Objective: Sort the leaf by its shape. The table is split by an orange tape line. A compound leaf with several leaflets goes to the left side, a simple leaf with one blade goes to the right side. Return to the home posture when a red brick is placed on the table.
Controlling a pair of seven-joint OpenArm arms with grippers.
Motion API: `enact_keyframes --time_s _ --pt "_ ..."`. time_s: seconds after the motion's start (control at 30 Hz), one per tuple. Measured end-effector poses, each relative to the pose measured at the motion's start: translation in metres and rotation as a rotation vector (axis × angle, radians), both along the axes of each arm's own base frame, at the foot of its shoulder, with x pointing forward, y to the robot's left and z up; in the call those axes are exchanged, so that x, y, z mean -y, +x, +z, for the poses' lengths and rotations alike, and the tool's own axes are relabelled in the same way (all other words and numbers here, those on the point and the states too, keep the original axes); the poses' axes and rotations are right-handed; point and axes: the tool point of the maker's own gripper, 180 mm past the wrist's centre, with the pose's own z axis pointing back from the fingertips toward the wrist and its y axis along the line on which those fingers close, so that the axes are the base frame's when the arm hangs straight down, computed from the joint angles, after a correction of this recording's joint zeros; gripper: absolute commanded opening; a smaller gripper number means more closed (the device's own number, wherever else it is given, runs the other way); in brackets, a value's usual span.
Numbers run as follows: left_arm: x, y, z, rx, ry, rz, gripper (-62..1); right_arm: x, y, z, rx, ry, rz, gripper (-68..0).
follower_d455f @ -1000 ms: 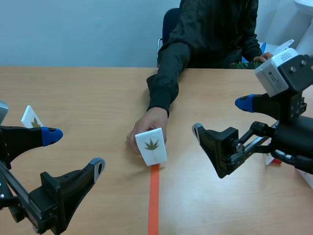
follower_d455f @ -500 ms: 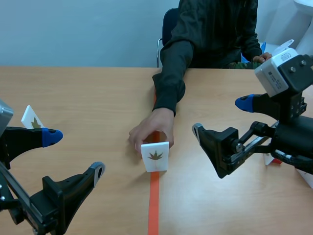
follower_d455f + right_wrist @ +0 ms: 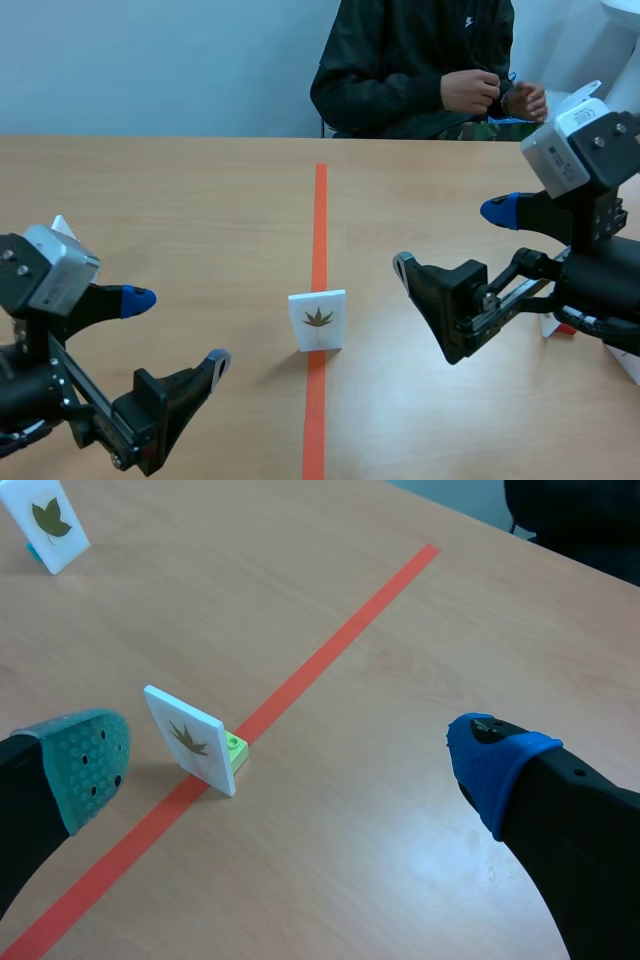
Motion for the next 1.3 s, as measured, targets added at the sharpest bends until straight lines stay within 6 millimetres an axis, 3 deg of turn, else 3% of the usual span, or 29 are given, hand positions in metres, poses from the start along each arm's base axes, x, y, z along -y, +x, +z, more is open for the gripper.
enact_keyframes --time_s 0.23,0.67,0.97,1.3 --pt "0.02 0.017 -0.017 0.041 -0.031 -0.011 1.4 0.001 0.0 -0.002 0.003 -0.022 0.002 0.4" --pt "0.06 0.027 -0.046 0.115 0.04 -0.19 1.4 0.001 0.0 -0.002 0.004 -0.029 0.003 0.4" --pt "0.068 0.059 -0.062 0.101 0.024 -0.137 1.4 0.001 0.0 -0.002 0.005 -0.031 0.003 0.4" --pt "0.095 0.065 -0.068 0.082 -0.027 -0.139 1.4 0.002 0.0 -0.003 0.005 -0.033 0.0 0.4"
